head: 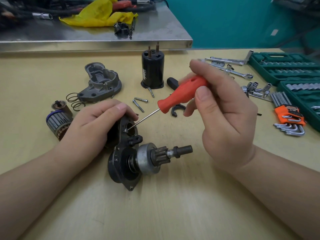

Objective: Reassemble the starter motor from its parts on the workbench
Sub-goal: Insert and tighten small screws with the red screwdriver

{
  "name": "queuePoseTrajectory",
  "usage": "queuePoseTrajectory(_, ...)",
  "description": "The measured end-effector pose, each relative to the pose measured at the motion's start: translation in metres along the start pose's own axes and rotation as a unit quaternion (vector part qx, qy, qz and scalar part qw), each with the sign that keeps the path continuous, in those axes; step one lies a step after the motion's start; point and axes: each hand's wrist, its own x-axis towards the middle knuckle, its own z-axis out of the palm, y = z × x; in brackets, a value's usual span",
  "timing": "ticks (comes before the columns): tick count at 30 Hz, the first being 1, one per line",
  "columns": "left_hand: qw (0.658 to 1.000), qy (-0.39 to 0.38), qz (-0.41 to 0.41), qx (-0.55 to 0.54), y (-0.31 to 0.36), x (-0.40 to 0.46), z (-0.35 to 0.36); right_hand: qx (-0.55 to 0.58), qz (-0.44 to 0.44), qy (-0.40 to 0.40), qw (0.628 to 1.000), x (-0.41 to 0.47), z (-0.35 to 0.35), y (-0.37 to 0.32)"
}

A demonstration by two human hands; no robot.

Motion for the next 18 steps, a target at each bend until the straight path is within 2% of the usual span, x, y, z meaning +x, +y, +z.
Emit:
queuePoseTrajectory(7, 0.998, 0.038, -0.011, 0.043, 0.0038, -0.0017, 0.0042, -0.026, 0.004, 0.022, 0.999, 0.0041, 0.0019, -0.0024)
queuePoseTrajectory(15, 0.998, 0.036, -0.01, 0.048, 0.006, -0.0018, 0.004, 0.0, 0.002, -0.072, 0.997, -0.0032, -0.0007, 0.0006)
queuePoseTrajectory(18, 0.998, 0.035, -0.012, 0.04, 0.0057, -0.0016, 0.0046, 0.026, 0.024, -0.069, 0.997, -0.0031, 0.0001, -0.0011)
